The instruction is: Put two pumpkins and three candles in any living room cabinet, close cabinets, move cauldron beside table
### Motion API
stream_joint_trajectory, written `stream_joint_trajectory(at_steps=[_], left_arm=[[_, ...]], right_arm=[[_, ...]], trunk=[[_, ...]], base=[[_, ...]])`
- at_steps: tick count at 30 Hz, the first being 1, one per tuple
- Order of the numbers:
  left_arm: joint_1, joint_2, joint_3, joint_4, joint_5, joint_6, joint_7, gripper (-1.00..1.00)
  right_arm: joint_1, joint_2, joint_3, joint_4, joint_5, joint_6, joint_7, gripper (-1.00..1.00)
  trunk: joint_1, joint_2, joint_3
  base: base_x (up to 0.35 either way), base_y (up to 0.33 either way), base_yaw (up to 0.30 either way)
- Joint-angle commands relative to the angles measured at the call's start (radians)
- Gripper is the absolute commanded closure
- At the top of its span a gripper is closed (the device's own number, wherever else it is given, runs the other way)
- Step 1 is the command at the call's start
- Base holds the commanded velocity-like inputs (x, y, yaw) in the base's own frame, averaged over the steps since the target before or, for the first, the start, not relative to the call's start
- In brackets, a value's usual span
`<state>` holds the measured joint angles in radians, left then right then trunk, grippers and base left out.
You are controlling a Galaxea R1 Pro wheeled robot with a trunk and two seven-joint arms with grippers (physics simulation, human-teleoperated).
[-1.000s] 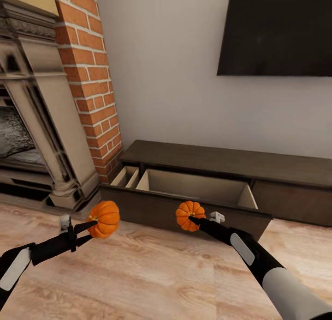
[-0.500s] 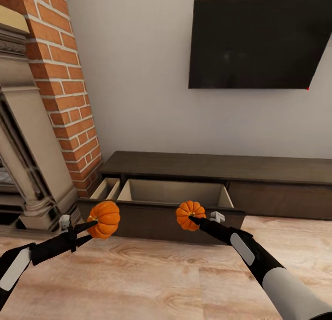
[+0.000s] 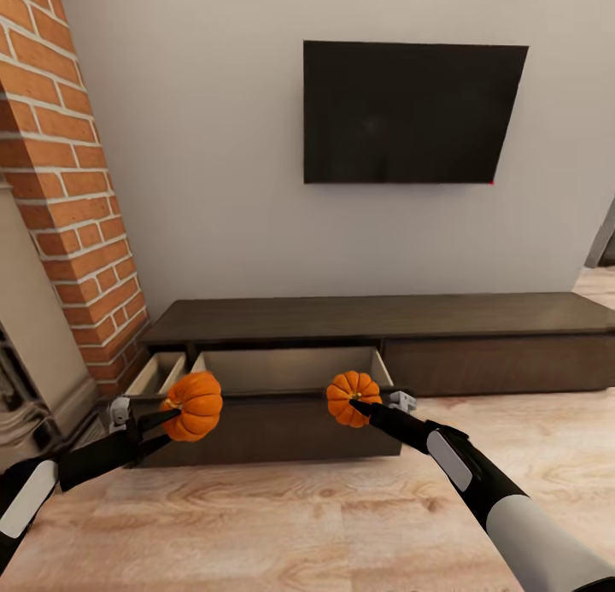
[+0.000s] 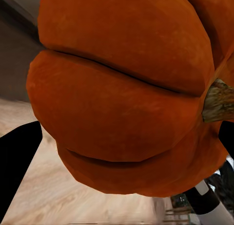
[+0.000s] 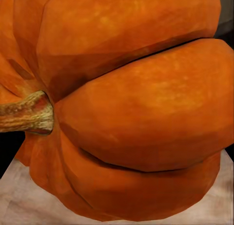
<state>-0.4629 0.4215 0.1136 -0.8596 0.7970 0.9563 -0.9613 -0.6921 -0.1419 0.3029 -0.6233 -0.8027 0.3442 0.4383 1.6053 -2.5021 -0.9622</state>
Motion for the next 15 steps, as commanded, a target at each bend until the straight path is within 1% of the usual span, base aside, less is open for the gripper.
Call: stream_joint_trajectory(at_steps=[1,5,8,12,15], left_arm=[[0.000,0.000,0.002,-0.001,0.011,0.010,-0.002,1.00],[0.000,0.000,0.003,-0.001,0.011,0.010,-0.002,1.00],[0.000,0.000,0.003,-0.001,0.011,0.010,-0.002,1.00],[0.000,0.000,0.003,-0.001,0.011,0.010,-0.002,1.00],[0.000,0.000,0.003,-0.001,0.011,0.010,-0.002,1.00]], right_arm=[[-0.001,-0.001,0.003,-0.001,-0.013,0.004,-0.003,1.00],[-0.001,-0.001,0.004,-0.001,-0.013,0.003,-0.003,1.00],[-0.001,-0.002,0.003,-0.002,-0.013,0.003,-0.003,1.00],[-0.001,-0.001,0.003,-0.001,-0.013,0.003,-0.003,1.00],[-0.001,-0.001,0.003,-0.001,-0.013,0.003,-0.003,1.00]], trunk=[[0.000,-0.001,0.000],[0.000,-0.001,0.001],[0.000,-0.001,0.002],[0.000,-0.001,0.003],[0.000,-0.001,0.003]], base=[[0.000,0.000,-0.290],[0.003,0.000,-0.289],[0.174,0.000,-0.266],[0.287,0.000,-0.073],[0.166,0.000,-0.010]])
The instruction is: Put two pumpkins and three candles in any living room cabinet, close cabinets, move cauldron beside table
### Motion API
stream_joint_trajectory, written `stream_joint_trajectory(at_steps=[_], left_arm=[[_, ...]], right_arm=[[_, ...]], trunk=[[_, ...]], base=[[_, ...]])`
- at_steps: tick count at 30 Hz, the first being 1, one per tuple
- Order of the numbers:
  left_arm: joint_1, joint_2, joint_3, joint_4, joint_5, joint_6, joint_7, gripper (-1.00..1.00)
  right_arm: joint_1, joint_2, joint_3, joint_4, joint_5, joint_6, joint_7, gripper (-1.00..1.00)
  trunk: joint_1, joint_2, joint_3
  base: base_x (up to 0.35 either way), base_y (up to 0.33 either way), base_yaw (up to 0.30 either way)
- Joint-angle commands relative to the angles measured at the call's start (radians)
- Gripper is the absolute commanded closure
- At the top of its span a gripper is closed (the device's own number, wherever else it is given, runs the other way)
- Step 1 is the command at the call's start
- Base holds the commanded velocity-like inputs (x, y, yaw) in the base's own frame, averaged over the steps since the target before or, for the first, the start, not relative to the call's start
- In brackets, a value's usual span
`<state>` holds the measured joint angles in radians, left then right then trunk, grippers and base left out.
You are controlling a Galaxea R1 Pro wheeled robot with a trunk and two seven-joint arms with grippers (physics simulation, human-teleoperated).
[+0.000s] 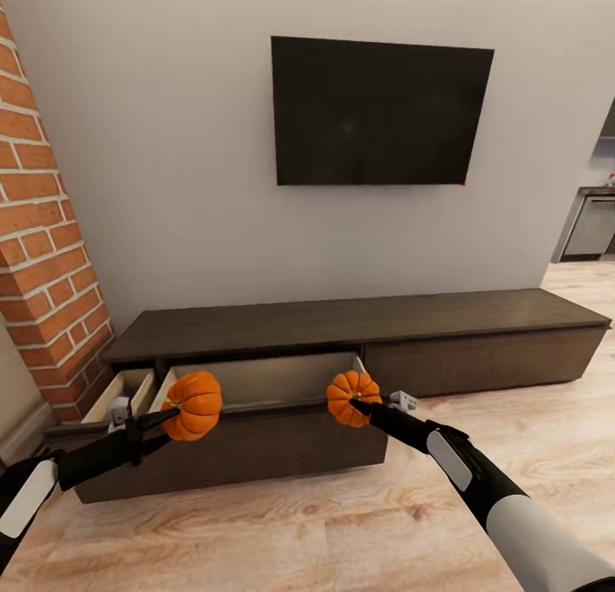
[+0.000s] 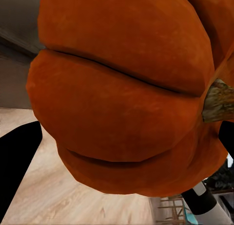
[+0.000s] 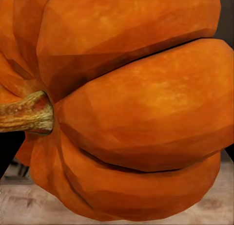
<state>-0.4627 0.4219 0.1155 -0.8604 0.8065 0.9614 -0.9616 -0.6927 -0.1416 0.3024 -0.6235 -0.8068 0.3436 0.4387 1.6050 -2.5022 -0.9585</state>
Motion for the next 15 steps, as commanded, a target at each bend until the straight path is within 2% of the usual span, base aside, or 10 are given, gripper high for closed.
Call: stream_joint_trajectory(at_steps=[1,12,15], left_arm=[[-0.001,0.000,0.001,0.000,0.002,0.005,-0.002,1.00],[-0.001,0.000,0.001,0.000,0.002,0.005,-0.002,1.00],[0.001,-0.013,-0.007,-0.017,0.018,0.021,0.012,1.00]], right_arm=[[-0.001,-0.001,0.004,-0.001,-0.009,0.003,-0.003,1.00],[-0.001,-0.002,0.004,-0.002,-0.011,0.005,-0.003,1.00],[-0.018,0.016,0.023,-0.020,-0.012,0.008,-0.013,1.00]], trunk=[[0.000,0.000,-0.001],[0.000,0.000,-0.001],[0.000,0.000,-0.001]], base=[[0.058,0.000,-0.003],[0.008,0.000,0.000],[0.000,0.000,0.000]])
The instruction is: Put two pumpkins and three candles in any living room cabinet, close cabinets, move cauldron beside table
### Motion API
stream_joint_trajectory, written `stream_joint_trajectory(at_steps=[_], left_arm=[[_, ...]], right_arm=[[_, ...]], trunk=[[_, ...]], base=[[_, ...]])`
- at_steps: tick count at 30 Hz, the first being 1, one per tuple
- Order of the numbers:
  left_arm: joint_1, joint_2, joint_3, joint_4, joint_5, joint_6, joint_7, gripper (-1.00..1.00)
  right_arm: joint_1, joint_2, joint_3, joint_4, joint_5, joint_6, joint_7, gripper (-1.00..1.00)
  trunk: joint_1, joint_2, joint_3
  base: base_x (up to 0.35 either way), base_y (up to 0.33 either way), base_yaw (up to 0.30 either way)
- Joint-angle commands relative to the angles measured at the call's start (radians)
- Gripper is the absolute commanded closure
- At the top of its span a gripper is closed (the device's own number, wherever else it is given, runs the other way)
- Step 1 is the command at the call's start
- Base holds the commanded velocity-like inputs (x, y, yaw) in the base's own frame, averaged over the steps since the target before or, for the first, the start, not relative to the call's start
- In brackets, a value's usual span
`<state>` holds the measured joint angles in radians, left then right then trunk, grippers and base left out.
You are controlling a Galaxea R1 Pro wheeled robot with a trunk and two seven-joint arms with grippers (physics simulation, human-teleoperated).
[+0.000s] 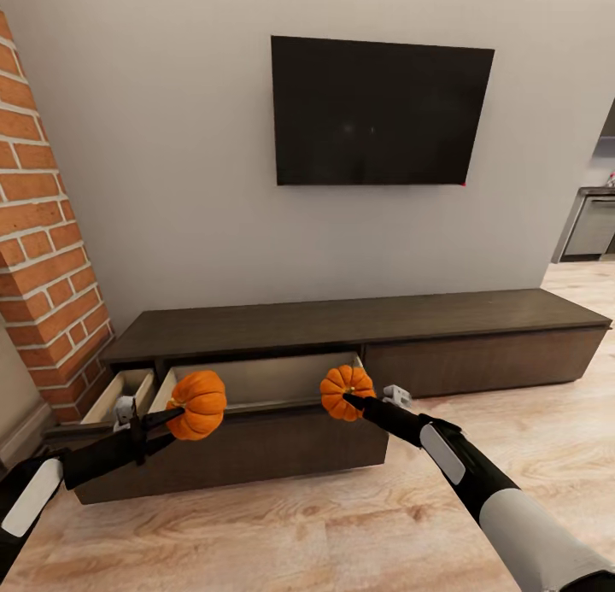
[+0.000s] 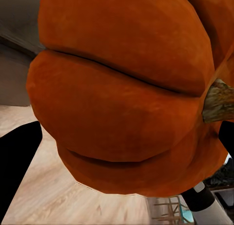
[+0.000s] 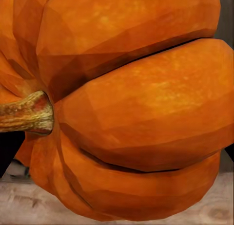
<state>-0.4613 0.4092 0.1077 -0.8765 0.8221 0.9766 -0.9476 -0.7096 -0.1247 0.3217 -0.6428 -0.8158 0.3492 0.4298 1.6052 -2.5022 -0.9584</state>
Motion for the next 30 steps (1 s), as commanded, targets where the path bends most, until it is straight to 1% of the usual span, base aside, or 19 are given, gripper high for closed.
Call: stream_joint_trajectory(at_steps=[1,2,3,7,14,18,30], left_arm=[[0.000,0.000,0.001,-0.006,0.005,0.006,0.003,1.00],[0.000,0.006,0.007,-0.008,0.002,0.005,0.007,1.00],[-0.001,0.011,0.013,-0.001,-0.003,0.005,0.001,1.00],[-0.003,0.035,0.019,0.022,-0.008,0.005,-0.025,1.00],[-0.003,0.036,0.019,0.033,-0.011,0.005,-0.070,1.00],[-0.003,0.036,0.020,0.031,-0.011,0.005,-0.094,1.00],[-0.003,0.037,0.020,0.028,-0.011,0.005,-0.094,1.00]], right_arm=[[-0.006,0.005,0.009,-0.006,-0.003,0.001,-0.007,1.00],[-0.012,0.011,0.004,-0.005,-0.010,-0.003,-0.004,1.00],[-0.012,0.009,-0.003,-0.006,-0.016,-0.008,0.004,1.00],[-0.011,0.022,-0.021,-0.008,-0.013,-0.017,0.037,1.00],[-0.011,0.023,-0.023,-0.007,-0.011,-0.018,0.093,1.00],[-0.011,0.023,-0.022,-0.008,-0.012,-0.018,0.095,1.00],[-0.011,0.025,-0.021,-0.008,-0.009,-0.018,0.094,1.00]], trunk=[[0.000,0.000,-0.001],[0.000,0.000,-0.001],[0.000,0.000,-0.001],[0.000,0.000,-0.001],[0.000,0.000,-0.001],[0.000,0.000,-0.001],[0.000,0.000,-0.001]], base=[[0.000,0.000,0.000],[0.000,0.000,0.000],[0.000,0.000,0.000],[0.000,0.000,0.000],[0.000,0.000,0.000],[0.000,0.000,0.000],[0.007,0.000,0.000]])
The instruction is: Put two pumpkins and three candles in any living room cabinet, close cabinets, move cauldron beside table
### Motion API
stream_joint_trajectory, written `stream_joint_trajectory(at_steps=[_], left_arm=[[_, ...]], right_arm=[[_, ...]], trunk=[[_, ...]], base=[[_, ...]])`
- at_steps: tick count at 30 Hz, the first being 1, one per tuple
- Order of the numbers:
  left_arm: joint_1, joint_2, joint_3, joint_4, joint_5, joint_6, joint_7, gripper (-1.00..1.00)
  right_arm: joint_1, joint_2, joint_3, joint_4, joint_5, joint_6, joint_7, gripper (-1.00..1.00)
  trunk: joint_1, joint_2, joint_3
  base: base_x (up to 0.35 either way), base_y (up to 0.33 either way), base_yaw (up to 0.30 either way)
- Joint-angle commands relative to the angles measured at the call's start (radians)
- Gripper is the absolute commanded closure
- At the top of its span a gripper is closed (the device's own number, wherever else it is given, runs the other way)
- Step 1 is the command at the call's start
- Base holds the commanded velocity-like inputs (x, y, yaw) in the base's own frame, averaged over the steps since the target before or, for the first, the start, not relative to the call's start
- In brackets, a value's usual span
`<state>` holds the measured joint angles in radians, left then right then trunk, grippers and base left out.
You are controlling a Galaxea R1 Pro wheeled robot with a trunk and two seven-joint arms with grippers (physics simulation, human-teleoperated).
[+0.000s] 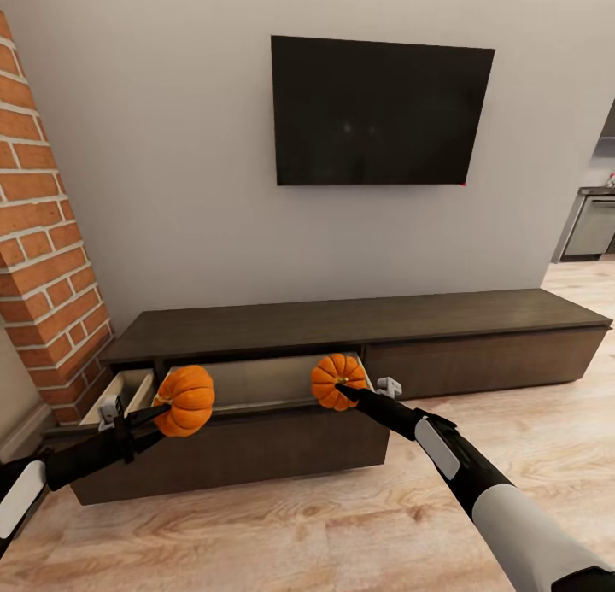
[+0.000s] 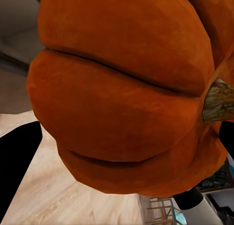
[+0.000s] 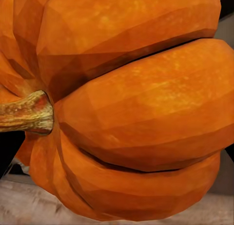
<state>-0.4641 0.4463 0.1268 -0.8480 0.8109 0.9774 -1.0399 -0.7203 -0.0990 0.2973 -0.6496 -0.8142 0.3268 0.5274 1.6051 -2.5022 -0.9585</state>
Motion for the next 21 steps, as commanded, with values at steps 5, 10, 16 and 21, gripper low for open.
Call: stream_joint_trajectory(at_steps=[5,10,16,21], left_arm=[[0.000,0.000,0.002,-0.003,0.001,0.004,-0.002,1.00],[0.000,0.002,0.003,-0.003,0.000,0.004,-0.001,1.00],[-0.004,0.000,0.004,-0.040,-0.015,0.001,0.082,1.00],[-0.099,-0.024,0.008,-0.202,0.015,0.000,0.423,1.00]], right_arm=[[-0.001,0.002,0.003,-0.001,-0.008,0.005,-0.004,1.00],[-0.001,0.002,0.003,-0.001,-0.007,0.005,-0.005,1.00],[-0.001,0.059,0.019,-0.001,0.002,0.007,-0.030,1.00],[-0.059,0.201,0.074,-0.003,0.050,0.017,-0.222,1.00]], trunk=[[0.000,0.000,-0.001],[0.000,0.000,-0.001],[0.000,0.000,-0.001],[0.000,0.000,-0.001]], base=[[0.148,0.000,0.000],[0.084,0.050,0.000],[0.069,0.049,0.000],[0.003,0.002,0.000]])
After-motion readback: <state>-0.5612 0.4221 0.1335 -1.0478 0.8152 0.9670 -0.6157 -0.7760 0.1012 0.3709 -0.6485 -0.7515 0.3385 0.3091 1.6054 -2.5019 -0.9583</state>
